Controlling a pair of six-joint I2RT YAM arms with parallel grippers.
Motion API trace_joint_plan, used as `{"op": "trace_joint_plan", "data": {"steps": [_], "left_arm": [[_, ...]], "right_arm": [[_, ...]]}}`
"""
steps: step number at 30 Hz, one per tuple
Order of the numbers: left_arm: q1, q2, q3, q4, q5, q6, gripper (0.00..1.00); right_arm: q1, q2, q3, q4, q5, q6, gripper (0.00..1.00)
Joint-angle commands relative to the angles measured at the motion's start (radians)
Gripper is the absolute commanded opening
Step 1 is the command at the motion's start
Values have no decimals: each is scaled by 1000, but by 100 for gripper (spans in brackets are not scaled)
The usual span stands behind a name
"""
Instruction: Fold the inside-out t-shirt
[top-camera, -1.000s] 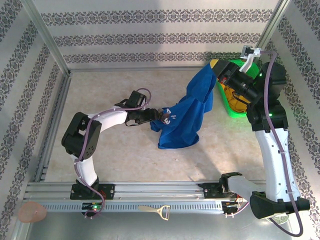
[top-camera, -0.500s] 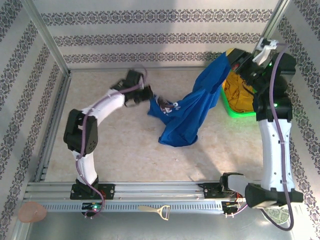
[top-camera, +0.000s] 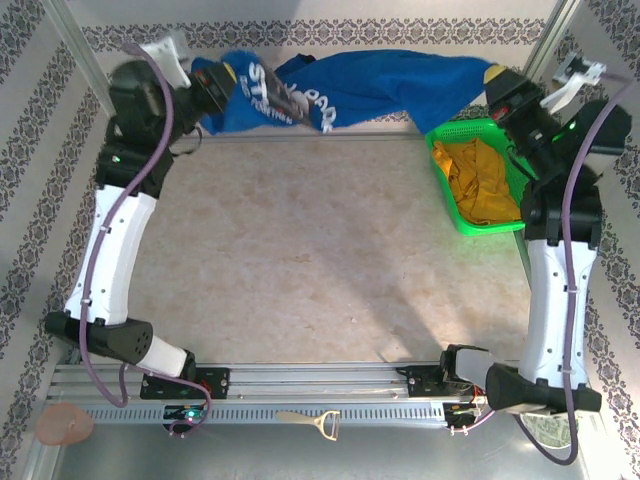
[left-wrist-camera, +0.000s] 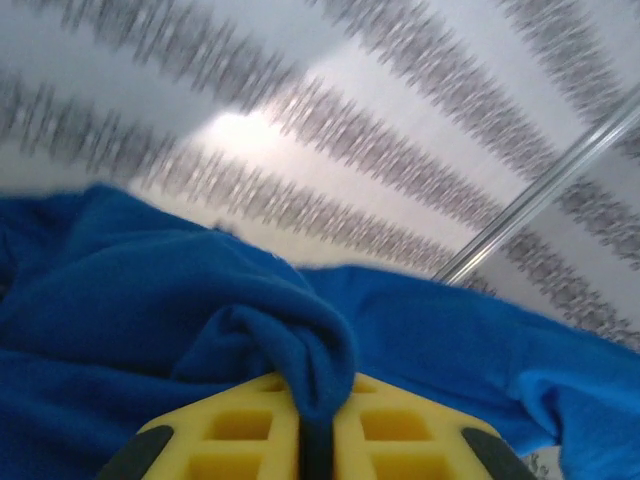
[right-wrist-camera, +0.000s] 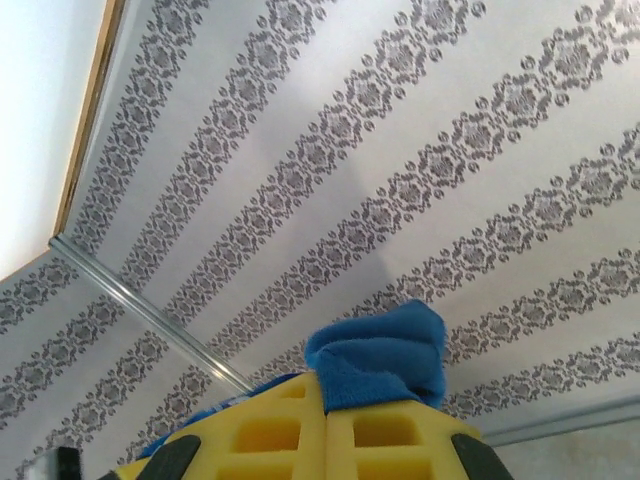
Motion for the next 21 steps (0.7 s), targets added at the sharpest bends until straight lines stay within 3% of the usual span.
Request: {"op": "trace_joint_plan", "data": {"steps": [1,4,7,11,15,16,19,21], "left_arm": [[-7,-26,-306,66,28,-79,25],[-17,-151,-641,180,29,-131,37],[-19,-248,-872,208,15,-137,43],[-19,-299,-920,142,-16,-68,53],[-19,-236,-854,75,-38,-6,61],[-18,-202,-833,72,-39,0,62],[-19,-59,-735,42,-41,40,63],[-19,57,-645,10,-46,80,64]], "right_arm": [[58,-59,-203,9,-28,-13,0],[130,-142,-497,-4,2,-65,0],[162,-185,-754,-46,89,-130,0],[162,-199,-925,-89,220,-192,0],[163,-178,-922,-140,285,-238,0],[164,-170,-911,-154,296,-251,4],[164,-153,-871,-198,334,-265,51],[165,-162,-847,-216,347,-265,61]]}}
